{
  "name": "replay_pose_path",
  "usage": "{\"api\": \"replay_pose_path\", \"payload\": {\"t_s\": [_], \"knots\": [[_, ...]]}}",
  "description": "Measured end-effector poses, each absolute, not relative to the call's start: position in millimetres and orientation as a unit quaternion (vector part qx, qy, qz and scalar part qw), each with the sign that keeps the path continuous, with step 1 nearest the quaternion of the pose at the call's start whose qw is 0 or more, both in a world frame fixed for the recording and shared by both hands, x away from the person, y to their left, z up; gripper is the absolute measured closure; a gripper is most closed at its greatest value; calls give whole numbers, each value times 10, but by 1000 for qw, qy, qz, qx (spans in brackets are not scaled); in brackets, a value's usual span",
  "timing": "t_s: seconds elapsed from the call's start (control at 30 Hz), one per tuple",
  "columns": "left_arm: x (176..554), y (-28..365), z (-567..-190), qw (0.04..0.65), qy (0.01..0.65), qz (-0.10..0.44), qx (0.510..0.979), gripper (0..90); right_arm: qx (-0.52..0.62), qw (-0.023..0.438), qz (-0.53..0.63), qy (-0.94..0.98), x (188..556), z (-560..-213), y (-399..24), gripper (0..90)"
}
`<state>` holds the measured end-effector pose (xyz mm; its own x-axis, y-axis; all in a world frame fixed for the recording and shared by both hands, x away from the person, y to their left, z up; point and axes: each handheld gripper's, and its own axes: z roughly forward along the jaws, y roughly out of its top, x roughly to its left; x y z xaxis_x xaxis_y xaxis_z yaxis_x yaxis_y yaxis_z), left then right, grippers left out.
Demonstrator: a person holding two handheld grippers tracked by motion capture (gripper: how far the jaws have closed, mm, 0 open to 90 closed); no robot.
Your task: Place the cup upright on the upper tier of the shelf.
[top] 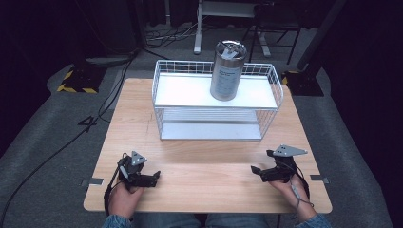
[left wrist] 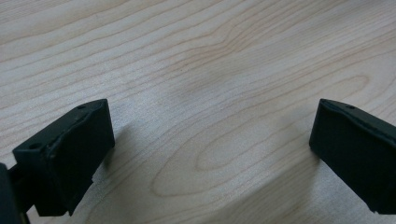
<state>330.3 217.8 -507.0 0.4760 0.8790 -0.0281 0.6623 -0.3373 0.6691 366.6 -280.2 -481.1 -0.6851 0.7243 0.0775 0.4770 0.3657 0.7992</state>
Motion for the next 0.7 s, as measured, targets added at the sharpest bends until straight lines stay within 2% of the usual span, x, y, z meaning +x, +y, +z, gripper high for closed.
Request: {"api": "replay_pose_path", "payload": {"t_s": [0.47,0.7], "knots": [[3302,2178,-5070,315,482,172,799,4,373,159,350,844,3638,-5035,-2650,34],[3301,2178,-5070,315,482,172,799,4,373,160,351,844,3628,-5067,-2651,15]]}}
